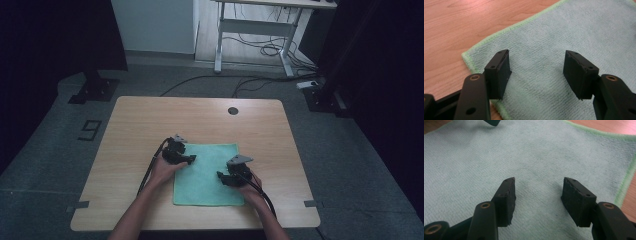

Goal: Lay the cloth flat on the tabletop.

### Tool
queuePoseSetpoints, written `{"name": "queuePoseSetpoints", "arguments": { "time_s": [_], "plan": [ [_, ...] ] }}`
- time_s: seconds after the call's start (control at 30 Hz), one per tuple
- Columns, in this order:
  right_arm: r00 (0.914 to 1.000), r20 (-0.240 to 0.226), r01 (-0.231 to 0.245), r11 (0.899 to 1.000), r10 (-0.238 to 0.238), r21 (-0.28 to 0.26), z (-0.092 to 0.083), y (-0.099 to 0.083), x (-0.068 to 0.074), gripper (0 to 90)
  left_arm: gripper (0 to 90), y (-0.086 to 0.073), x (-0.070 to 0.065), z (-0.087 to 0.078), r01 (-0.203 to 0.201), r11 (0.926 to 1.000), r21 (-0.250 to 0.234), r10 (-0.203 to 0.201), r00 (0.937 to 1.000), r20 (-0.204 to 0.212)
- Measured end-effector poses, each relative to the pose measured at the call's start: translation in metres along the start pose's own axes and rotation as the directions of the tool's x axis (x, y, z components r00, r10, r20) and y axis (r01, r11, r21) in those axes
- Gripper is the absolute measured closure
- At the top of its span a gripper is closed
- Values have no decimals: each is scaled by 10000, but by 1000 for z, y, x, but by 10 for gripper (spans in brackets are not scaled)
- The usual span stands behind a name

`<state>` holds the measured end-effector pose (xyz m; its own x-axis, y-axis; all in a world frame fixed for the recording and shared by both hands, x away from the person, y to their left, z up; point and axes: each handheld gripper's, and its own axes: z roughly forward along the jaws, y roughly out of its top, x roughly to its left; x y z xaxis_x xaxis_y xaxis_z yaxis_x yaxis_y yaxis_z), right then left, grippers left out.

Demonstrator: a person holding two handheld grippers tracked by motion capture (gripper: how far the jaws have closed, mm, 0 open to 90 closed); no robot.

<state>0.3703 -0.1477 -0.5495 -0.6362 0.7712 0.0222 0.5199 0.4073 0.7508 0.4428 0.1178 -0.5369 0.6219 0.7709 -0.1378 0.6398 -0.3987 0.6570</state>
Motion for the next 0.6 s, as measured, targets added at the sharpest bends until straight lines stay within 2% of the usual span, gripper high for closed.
{"name": "queuePoseSetpoints", "arguments": {
  "time_s": [0.1, 0.2, 0.27, 0.33, 0.43, 0.6],
  "plan": [
    [10000, 15, -55, 9998, 56, -169, -1, -3, -1, 459, 385, 1, 3, 0, 37, 10000, 14, -37, 10000, 50],
    [9999, -14, -121, 9996, 121, -235, -1, -4, -1, 458, 395, 2, 2, 0, -8, 10000, 43, 9, 9999, -143],
    [9997, -106, -238, 9994, 235, -258, -2, -4, -3, 456, 380, 2, 0, 0, -229, 9996, 167, 238, 9980, -580],
    [9992, -184, -348, 9991, 344, -234, -2, -4, -5, 452, 376, 2, 2, -3, -156, 9997, 168, 164, 9984, -539],
    [9991, -241, -345, 9992, 340, -193, -3, -3, -3, 413, 373, 3, 3, -13, -196, 9998, -75, 191, 9979, -619],
    [9980, -522, -413, 9951, 367, -900, -14, 2, 6, 404, 380, 5, 0, -31, -377, 9972, -646, 328, 9966, -758]
  ]
}}
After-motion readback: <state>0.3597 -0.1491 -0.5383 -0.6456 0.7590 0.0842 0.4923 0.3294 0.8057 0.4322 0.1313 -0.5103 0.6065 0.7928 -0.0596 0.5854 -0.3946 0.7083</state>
